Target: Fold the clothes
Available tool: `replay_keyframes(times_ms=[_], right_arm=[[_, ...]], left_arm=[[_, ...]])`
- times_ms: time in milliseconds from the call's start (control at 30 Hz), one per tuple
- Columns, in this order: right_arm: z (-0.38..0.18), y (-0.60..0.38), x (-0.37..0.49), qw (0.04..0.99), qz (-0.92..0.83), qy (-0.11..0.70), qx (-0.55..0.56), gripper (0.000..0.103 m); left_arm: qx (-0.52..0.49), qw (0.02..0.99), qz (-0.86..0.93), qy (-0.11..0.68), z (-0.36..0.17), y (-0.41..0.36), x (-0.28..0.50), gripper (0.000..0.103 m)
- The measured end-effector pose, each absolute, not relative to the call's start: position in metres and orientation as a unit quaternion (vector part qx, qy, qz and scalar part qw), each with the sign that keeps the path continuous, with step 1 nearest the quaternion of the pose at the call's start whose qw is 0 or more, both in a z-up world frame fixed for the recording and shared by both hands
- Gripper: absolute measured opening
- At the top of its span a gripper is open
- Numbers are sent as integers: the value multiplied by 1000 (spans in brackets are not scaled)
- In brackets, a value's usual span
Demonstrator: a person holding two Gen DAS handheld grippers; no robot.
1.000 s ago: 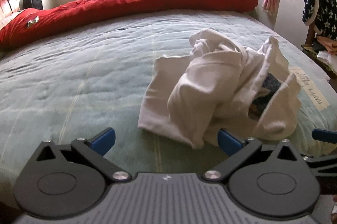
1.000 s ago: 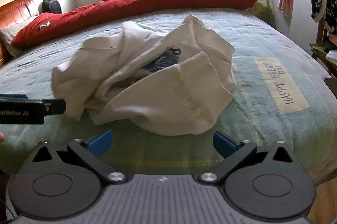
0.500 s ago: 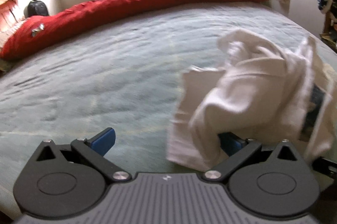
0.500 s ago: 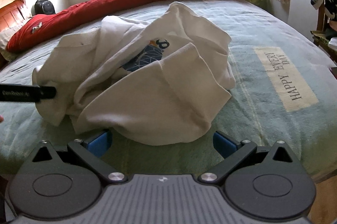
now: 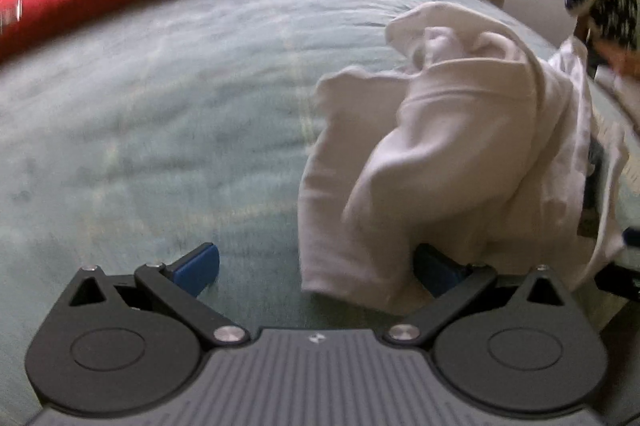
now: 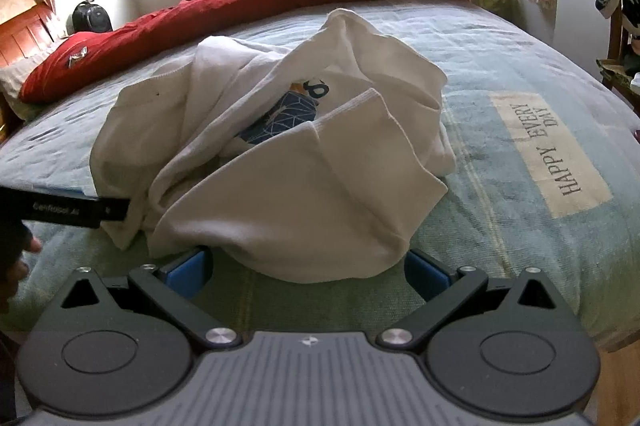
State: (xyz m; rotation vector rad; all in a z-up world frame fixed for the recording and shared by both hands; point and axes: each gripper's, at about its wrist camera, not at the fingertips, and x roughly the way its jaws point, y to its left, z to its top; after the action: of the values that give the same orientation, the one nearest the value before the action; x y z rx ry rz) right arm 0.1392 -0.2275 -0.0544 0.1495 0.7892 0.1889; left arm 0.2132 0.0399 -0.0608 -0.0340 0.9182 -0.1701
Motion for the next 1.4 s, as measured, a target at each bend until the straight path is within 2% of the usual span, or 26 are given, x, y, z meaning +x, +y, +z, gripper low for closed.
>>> replay_keyframes(times_ms=[67, 167, 367, 433, 500, 533, 700, 867, 933, 967, 1000, 1167, 1267, 1400], right_arm=[[-55, -228, 139, 916, 94, 383, 73, 103], [-55, -227, 139, 916, 98, 383, 73, 103], [-51, -229, 135, 920, 101, 372, 73, 103], [-50, -229, 134, 921, 102, 369, 76, 103], [-49, -229, 134, 921, 104, 368, 77, 103], [-48, -228, 133, 921, 105, 367, 75, 103], [-41, -227, 127, 925, 110, 357, 64, 103], [-36, -227, 125, 929, 109, 349, 54, 103], [-36, -226, 126, 928, 110, 352, 53, 103], [-36, -225, 126, 928, 112, 353, 52, 103], [-36, -225, 126, 928, 113, 352, 50, 103], [-34, -224, 126, 929, 115, 348, 42, 103], [-35, -222, 127, 928, 117, 351, 40, 103], [-35, -221, 127, 929, 115, 350, 32, 103]], left_arm=[[-17, 896, -95, 434, -65, 45, 208, 102], [34, 897, -100, 430, -64, 38, 199, 102], [50, 922, -122, 365, -30, 32, 171, 100], [44, 925, -142, 350, -26, 28, 166, 93], [39, 925, -160, 342, -24, 26, 164, 63], [36, 923, -166, 346, -25, 25, 168, 59], [6, 917, -159, 365, -43, 26, 196, 57], [-29, 919, -178, 350, -38, 23, 198, 57], [-22, 920, -182, 347, -37, 20, 198, 48], [-18, 920, -184, 345, -37, 19, 197, 33], [-14, 921, -184, 343, -37, 19, 195, 27], [-15, 924, -181, 337, -37, 24, 194, 20], [-16, 930, -173, 325, -31, 29, 197, 10], [-15, 941, -154, 300, -16, 38, 202, 10]])
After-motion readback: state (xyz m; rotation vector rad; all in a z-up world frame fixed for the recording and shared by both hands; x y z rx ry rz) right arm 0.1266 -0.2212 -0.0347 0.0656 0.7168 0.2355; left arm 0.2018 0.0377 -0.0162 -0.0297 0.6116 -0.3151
